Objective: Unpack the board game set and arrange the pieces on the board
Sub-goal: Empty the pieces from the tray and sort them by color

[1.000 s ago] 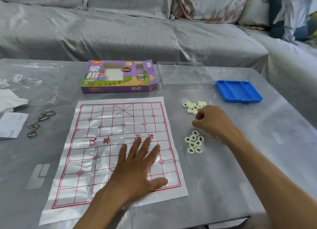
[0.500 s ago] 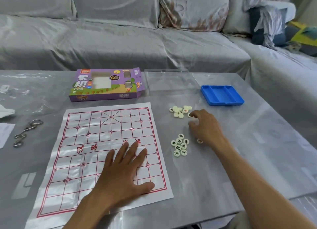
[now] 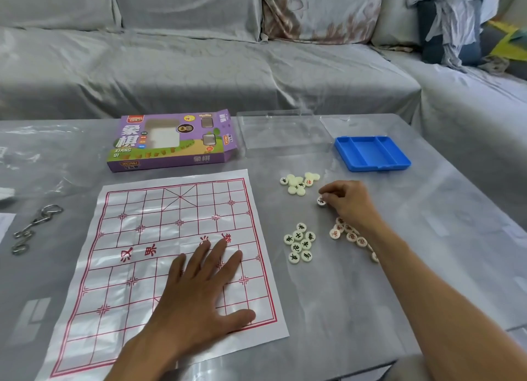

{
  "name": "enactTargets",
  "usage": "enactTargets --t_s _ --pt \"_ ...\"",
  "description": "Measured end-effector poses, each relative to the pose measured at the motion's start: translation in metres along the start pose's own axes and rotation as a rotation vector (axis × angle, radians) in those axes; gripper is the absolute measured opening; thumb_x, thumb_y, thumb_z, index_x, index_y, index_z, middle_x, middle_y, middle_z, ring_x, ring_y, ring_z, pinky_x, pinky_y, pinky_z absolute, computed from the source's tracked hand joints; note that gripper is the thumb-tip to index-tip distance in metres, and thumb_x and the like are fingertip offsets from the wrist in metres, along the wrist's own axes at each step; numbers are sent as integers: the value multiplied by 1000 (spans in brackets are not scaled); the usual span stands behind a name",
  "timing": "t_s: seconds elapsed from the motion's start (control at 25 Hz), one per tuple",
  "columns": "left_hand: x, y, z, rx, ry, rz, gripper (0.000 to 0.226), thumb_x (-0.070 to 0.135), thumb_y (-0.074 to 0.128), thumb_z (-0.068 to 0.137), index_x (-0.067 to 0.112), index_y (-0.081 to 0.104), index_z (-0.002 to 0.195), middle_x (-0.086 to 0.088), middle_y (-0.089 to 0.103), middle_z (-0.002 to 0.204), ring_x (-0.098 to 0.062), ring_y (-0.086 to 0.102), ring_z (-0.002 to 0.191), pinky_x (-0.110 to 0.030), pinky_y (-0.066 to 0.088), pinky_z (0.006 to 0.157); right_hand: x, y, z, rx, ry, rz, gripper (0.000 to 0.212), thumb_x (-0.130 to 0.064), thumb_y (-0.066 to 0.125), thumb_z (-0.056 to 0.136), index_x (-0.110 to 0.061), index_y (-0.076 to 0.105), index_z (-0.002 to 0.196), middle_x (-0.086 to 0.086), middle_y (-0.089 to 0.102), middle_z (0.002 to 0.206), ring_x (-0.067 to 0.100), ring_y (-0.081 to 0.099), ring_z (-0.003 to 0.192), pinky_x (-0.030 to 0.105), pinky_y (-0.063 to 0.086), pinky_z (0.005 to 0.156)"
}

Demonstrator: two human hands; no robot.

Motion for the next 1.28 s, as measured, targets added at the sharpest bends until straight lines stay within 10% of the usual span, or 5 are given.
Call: enactTargets --t_s 0.76,1.04,1.28 --pt "3 -2 -2 -121 -35 41 99 97 -3 57 52 -15 145 19 -35 151 -9 -37 138 -53 -19 113 -25 -14 -36 -484 -55 -503 14 -29 82 72 -31 72 82 -12 64 87 6 60 80 18 44 65" --pt "3 -1 -3 -107 -25 12 99 97 1 59 52 -10 146 21 -32 152 -6 -37 137 -52 -19 112 -15 -20 -26 -279 55 -503 9 -17 72 79 -25 69 74 -6 67 86 11 63 77 25 52 69" --pt "4 -2 -3 -126 -29 32 88 91 20 73 53 -16 144 19 -38 149 -10 -37 138 -53 -19 112 -34 31 -11 -123 -220 -472 37 -18 52 91 -25 57 128 -1 55 128 24 55 106 37 45 91"
Point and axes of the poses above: each hand's wrist, its own z-axis towards the middle knuckle, its own y-axis out of the palm, x = y × z, the point moved 4 cm from there along z, towards the middle knuckle
